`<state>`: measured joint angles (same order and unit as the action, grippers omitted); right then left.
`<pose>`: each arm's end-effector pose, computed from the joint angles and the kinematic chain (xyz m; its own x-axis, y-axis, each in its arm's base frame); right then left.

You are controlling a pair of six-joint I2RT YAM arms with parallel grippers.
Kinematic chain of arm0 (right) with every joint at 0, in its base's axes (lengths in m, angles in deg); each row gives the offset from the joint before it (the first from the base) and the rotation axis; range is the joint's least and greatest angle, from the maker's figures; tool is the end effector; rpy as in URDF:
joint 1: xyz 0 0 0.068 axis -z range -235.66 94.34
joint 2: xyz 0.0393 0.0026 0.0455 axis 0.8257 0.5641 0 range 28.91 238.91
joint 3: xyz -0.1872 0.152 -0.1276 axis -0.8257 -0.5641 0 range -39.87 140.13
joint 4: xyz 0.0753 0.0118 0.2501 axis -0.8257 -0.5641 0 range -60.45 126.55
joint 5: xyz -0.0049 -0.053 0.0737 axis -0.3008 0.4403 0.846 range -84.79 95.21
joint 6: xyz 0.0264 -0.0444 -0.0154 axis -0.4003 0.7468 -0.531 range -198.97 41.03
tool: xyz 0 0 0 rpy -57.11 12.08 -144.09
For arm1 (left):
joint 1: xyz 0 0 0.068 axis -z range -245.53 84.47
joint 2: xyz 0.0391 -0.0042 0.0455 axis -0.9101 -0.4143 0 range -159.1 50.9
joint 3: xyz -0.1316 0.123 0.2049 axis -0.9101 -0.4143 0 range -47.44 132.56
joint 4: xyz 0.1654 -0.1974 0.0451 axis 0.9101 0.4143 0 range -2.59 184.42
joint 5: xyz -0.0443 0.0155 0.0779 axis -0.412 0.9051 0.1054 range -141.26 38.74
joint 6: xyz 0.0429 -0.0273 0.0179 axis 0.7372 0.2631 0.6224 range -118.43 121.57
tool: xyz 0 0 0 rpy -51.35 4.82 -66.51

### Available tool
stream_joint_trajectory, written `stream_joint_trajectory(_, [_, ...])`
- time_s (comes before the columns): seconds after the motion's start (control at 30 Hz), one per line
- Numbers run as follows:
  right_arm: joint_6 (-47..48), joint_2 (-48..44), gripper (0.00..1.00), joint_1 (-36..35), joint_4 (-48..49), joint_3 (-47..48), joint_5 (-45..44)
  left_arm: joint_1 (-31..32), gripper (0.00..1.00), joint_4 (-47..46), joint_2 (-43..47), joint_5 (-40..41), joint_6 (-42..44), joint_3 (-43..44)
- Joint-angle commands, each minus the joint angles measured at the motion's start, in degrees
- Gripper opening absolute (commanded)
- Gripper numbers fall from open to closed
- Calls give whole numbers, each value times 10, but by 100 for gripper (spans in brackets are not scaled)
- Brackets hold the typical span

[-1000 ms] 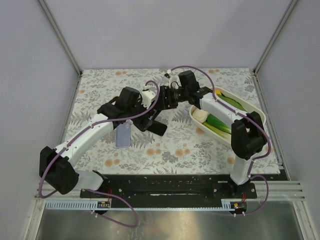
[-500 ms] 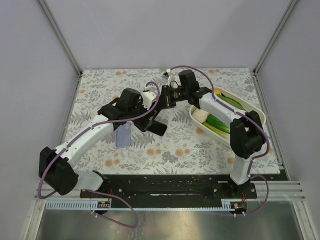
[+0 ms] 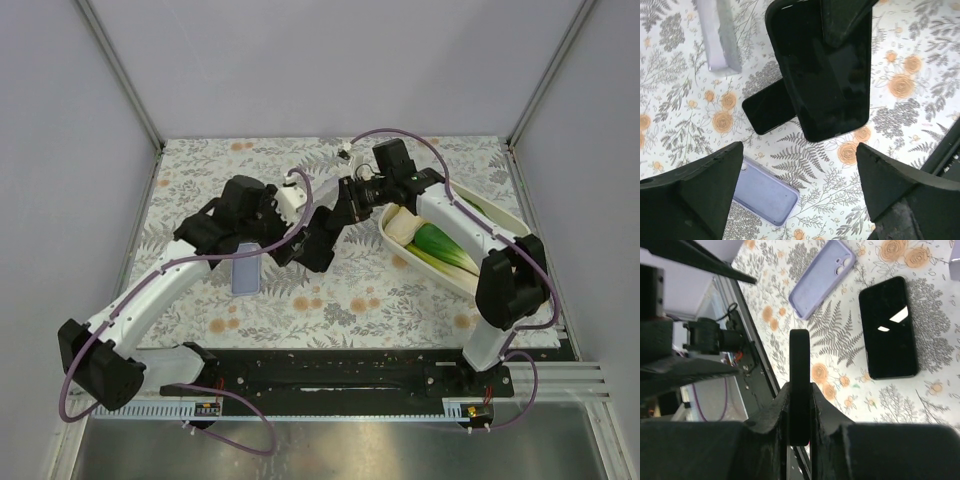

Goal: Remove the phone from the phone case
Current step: Pick up the phone at the center of the board.

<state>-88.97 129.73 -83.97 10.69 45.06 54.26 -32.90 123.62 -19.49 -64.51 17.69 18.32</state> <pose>0.3344 0.2106 0.2986 -0.7175 -0.2571 -0.6474 -0.6928 0.3598 0.6249 0.2168 -0.1486 0.3312 -0.3429 0.5403 -0.7685 0.7974 0.5999 0.0660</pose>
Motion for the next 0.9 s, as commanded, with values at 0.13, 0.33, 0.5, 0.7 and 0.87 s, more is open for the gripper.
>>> stream_joint_trajectory(0.13, [268, -94, 0, 4, -206, 45, 17, -5, 99, 120, 20, -165, 177, 61])
stream_joint_trajectory(0.33, [360, -142, 0, 3, -282, 73, 33, -8, 99, 137, 5, -237, 169, 68])
stream_joint_trajectory(0.5, [367, -170, 0, 3, -284, 88, 55, -8, 96, 107, -11, -322, 146, 74])
stream_joint_trajectory(0.7, [375, -188, 0, 3, -295, 118, 101, -9, 86, 75, -42, -416, 117, 101])
stream_joint_trajectory(0.87, [390, -189, 0, 3, -320, 143, 131, -9, 67, 97, -69, -443, 131, 126])
